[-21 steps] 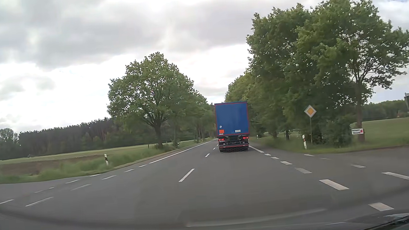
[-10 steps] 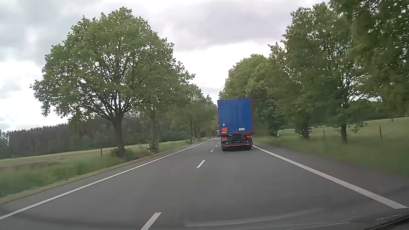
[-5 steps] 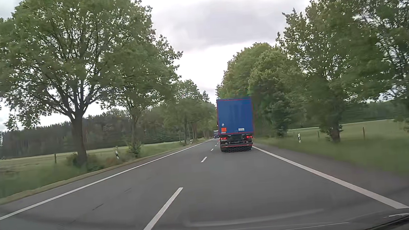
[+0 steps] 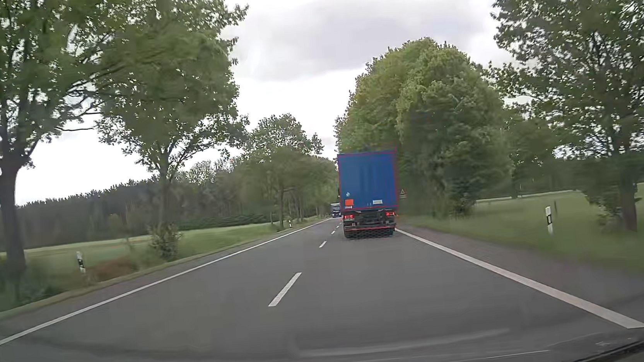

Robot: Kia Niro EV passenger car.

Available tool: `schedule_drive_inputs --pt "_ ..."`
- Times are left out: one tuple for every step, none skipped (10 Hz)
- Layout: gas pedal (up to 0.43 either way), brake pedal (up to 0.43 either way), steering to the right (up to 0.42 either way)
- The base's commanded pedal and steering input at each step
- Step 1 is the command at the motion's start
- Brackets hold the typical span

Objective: Follow the waypoints while adhering to traffic rules and regulations

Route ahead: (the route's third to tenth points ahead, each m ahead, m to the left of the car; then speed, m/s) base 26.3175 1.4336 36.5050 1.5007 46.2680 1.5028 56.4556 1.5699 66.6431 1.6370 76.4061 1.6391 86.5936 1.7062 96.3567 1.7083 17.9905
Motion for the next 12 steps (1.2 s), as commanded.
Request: schedule_drive_inputs --pt "0.0 0.0 0.0" --pt "0.0 0.0 0.0" --pt "0.047 0.0 0.001" --pt "0.079 0.0 0.0" --pt "0.087 0.0 0.002" --pt "0.087 0.0 0.004" --pt "0.098 0.0 0.004" --pt "0.098 0.0 0.004" --pt "0.098 0.0 0.004" --pt "0.098 0.0 0.002" --pt "0.098 0.0 0.001" --pt "0.098 0.0 0.0"
